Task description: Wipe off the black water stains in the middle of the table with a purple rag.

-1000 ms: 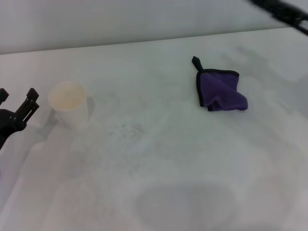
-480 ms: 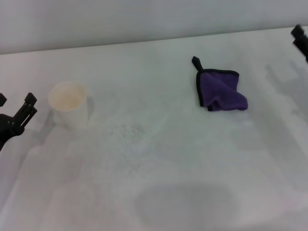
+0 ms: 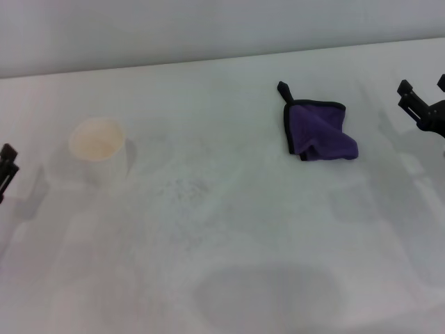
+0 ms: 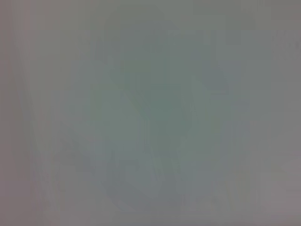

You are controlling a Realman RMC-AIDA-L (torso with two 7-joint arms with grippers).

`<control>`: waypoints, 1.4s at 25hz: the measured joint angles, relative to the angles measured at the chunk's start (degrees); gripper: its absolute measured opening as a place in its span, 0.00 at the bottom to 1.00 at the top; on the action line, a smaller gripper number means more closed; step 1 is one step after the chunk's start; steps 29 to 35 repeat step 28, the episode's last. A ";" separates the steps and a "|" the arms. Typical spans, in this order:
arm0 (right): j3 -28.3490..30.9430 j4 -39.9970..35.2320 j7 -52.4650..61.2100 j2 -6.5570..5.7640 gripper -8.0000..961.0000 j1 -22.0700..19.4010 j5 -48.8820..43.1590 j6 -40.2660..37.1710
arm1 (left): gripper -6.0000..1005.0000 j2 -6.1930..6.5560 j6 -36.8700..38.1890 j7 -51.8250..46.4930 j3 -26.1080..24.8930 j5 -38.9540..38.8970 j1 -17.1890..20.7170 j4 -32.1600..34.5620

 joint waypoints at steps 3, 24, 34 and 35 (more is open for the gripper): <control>0.04 0.02 0.10 0.06 0.89 -0.08 0.01 0.04 | 0.87 0.05 0.16 -0.01 0.02 -0.88 0.62 -0.08; 0.06 1.83 1.76 0.18 0.89 -0.90 0.01 3.80 | 0.87 0.15 0.82 0.64 0.60 0.28 0.97 -0.28; 0.05 2.22 1.77 0.18 0.89 -0.64 0.01 4.20 | 0.87 0.07 0.82 2.64 0.39 0.70 0.79 -0.13; 0.05 2.22 1.77 0.18 0.89 -0.64 0.01 4.20 | 0.87 0.07 0.82 2.64 0.39 0.70 0.79 -0.13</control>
